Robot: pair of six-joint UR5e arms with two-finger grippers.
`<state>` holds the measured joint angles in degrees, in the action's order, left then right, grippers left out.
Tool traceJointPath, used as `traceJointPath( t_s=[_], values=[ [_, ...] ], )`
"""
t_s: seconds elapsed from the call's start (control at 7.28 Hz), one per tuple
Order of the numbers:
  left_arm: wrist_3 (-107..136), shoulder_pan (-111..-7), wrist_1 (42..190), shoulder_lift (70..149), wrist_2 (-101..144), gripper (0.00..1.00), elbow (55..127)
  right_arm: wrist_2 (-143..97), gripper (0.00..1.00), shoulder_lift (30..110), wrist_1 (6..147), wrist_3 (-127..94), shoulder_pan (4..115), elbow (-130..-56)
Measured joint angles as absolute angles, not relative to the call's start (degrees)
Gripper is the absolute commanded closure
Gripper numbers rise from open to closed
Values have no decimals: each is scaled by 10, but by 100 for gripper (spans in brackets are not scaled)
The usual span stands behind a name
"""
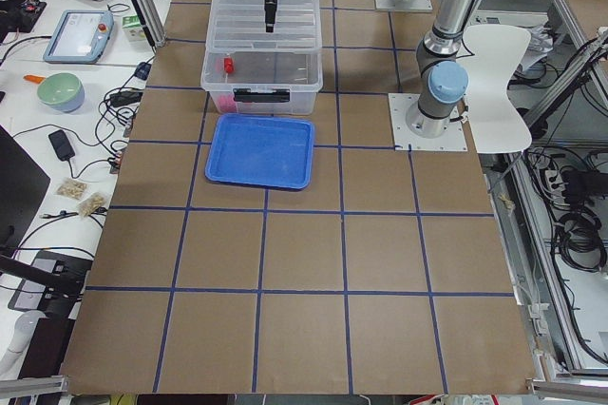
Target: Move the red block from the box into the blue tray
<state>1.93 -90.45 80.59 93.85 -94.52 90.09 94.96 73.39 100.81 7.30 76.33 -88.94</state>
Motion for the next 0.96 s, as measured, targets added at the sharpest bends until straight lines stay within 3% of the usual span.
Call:
traceJointPath(
  t_s=[0.96],
  values=[
    [43,-905,800,958,-946,0,903,966,0,734,1031,137,726,-890]
  ],
)
